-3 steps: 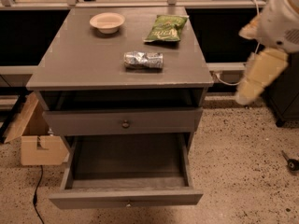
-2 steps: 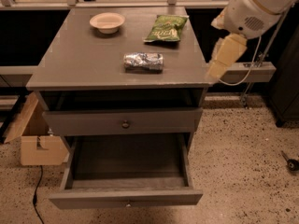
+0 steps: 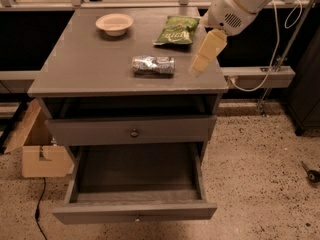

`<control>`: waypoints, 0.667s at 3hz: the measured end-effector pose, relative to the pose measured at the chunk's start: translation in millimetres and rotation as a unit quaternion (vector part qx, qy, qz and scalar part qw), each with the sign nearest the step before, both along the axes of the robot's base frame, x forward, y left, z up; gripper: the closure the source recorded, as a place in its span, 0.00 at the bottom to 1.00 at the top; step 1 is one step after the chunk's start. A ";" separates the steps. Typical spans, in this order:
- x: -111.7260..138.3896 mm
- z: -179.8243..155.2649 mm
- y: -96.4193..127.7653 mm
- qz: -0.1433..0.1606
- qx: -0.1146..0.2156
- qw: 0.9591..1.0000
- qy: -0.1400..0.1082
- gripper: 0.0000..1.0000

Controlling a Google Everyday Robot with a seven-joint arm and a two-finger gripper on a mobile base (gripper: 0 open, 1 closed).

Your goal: Place redbull can into middle drawer

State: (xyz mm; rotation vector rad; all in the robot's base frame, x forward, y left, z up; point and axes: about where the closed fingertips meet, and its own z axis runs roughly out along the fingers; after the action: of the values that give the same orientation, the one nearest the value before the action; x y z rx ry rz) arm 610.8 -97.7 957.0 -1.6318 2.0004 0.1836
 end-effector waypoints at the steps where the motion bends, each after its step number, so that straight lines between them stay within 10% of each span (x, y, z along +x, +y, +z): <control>1: 38.0 -30.3 33.2 0.019 0.013 1.000 0.007 0.00; 2: 66.2 -55.4 62.5 0.024 0.033 0.999 0.014 0.00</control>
Offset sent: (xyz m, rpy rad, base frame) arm 0.1002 0.0928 -0.0804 0.1175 0.0389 0.0545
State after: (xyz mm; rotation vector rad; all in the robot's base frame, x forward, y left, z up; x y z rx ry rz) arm 677.1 -35.2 901.6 -1.6454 1.9559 0.2899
